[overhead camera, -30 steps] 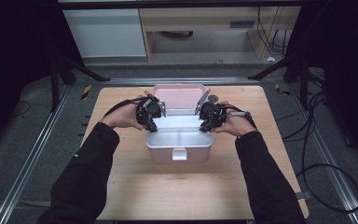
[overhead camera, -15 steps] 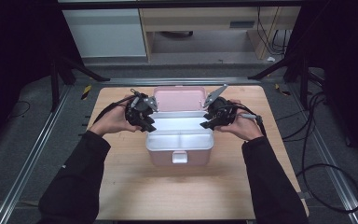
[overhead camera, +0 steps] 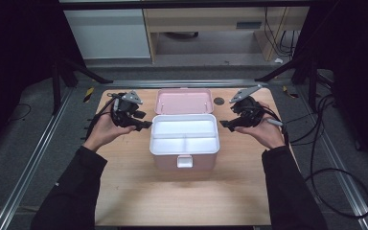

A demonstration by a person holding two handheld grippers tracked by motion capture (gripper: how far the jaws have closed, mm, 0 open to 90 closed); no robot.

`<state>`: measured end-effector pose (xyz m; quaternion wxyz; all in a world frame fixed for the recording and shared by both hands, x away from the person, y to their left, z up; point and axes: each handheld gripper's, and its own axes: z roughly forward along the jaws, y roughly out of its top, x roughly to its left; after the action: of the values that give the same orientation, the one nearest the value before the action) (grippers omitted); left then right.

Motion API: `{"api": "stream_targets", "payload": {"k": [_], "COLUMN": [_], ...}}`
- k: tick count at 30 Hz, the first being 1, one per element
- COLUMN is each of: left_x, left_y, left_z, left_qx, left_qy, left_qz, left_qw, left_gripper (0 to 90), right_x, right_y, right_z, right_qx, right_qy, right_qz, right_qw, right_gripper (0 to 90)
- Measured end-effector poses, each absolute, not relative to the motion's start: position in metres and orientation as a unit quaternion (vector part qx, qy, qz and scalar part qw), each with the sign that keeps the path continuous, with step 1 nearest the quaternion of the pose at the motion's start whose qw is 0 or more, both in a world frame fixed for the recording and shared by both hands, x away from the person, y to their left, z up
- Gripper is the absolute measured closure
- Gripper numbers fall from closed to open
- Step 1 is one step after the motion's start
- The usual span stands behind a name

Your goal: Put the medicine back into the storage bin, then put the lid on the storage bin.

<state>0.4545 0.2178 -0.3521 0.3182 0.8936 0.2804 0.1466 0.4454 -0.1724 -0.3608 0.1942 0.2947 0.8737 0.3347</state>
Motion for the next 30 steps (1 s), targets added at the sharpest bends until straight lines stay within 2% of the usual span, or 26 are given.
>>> {"api": "stream_targets", "payload": {"k": [11,30], "left_x": [0.486,0.528], "left_y": [0.223,0.2], "left_z": [-0.363,-0.38], "left_qx": [0.835,0.793], "left_qy": [0.372,0.412], "left_qz": [0.178,0.192], "left_qw": [0.365,0.405], "left_gripper": [48.0,49.1], "right_x": [0.466,0.519], "right_y": [-0.188,-0.172], "right_z": [-0.37,-0.381], "right_qx": [0.368,0.407], "right_qy": [0.814,0.765], "right_qz": [0.384,0.438], "right_qw": [0.232,0.237], "right_gripper": [26.8,28.0]}}
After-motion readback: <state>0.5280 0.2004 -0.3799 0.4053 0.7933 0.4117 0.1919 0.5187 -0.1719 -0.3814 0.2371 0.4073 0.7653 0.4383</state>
